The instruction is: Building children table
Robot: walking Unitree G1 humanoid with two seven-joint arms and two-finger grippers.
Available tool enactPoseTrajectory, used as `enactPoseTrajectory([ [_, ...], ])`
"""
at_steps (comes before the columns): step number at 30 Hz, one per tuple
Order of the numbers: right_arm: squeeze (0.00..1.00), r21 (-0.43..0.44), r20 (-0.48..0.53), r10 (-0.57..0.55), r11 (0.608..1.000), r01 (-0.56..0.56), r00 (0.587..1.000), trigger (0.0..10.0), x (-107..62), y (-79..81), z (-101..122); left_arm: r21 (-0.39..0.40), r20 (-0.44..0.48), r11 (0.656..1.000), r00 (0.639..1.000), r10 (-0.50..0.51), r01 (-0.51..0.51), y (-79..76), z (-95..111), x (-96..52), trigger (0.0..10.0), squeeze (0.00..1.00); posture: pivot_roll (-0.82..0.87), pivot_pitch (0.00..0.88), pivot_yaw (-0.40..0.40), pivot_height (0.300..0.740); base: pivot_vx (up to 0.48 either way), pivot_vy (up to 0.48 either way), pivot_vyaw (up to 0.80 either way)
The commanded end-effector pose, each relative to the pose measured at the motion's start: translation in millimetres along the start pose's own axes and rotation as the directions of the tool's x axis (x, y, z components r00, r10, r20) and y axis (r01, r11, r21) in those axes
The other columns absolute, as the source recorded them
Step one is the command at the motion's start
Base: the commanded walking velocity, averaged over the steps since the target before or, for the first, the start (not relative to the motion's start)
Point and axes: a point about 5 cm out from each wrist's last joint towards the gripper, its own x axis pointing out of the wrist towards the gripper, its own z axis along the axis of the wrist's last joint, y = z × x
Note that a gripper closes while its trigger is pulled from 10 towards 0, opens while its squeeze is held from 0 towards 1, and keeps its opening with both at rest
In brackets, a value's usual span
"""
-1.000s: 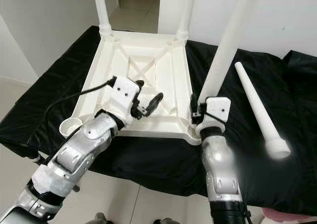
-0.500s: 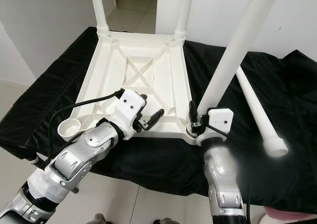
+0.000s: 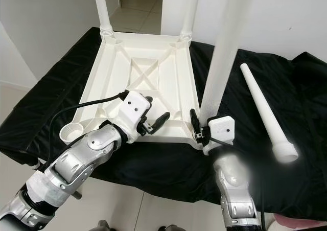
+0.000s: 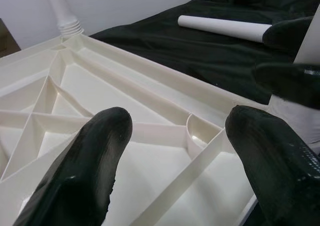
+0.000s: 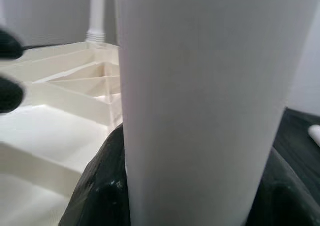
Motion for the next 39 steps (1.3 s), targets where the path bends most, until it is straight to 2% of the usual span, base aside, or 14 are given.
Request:
enactPoseTrajectory([
  [1, 0.0, 0.019, -0.086, 0.057, 0.998, -0.056, 0.995, 10.0, -5.5, 7.5, -18, 0.01, 0.006, 0.944, 0.944, -0.329, 0.329, -19.3, 5, -2.0, 10.0, 0.0, -0.01, 0.115, -0.006, 0.74, 0.0, 0.0, 0.0],
  [12, 0.0, 0.027, -0.11, 0.149, 0.989, -0.147, 0.983, 10.0, -9.8, 17.5, -24, 0.012, 0.004, 0.945, 0.945, -0.327, 0.327, -18.7, 5, -3.0, 10.0, 0.0, -0.01, 0.118, -0.006, 0.74, 0.0, 0.0, 0.0],
  [14, 0.0, 0.129, -0.136, 0.124, 0.986, -0.106, 0.983, 10.0, -10.7, 17.9, -28, 0.013, 0.006, 0.945, 0.945, -0.327, 0.327, -18.8, 6, -2.8, 10.0, 0.0, -0.01, 0.119, -0.007, 0.74, 0.0, 0.0, 0.0],
  [15, 0.0, 0.129, -0.136, 0.124, 0.986, -0.106, 0.983, 10.0, -10.7, 17.9, -28, 0.013, 0.006, 0.945, 0.945, -0.327, 0.327, -18.8, 6, -2.8, 10.0, 0.0, -0.01, 0.119, -0.007, 0.74, 0.0, 0.0, 0.0],
  [17, 0.0, 0.226, -0.18, 0.088, 0.973, -0.046, 0.98, 10.0, -8.4, 16.3, -32, 0.015, 0.008, 0.945, 0.945, -0.328, 0.328, -18.9, 7, -2.6, 10.0, 0.0, -0.01, 0.118, -0.005, 0.74, 0.0, 0.0, 0.0],
  [20, 0.0, 0.265, -0.215, 0.077, 0.964, -0.018, 0.974, 10.0, -5.8, 14.6, -34, 0.017, 0.01, 0.944, 0.944, -0.331, 0.331, -19.1, 7, -2.4, 10.0, 0.0, -0.01, 0.118, -0.005, 0.74, 0.0, 0.0, 0.0],
  [33, 0.0, 0.308, -0.258, 0.082, 0.951, 0.002, 0.963, 10.0, -4.1, 13.9, -36, 0.014, 0.014, 0.944, 0.944, -0.33, 0.329, -19.7, 8, -2.6, 10.0, 0.0, -0.01, 0.12, -0.012, 0.74, 0.0, 0.0, 0.0],
  [39, 0.0, 0.294, -0.264, 0.069, 0.956, 0.012, 0.962, 10.0, -3.8, 15.7, -34, 0.011, 0.013, 0.945, 0.945, -0.327, 0.326, -19.7, 8, -3.2, 10.0, 0.0, -0.01, 0.12, -0.014, 0.74, 0.0, 0.0, 0.0],
])
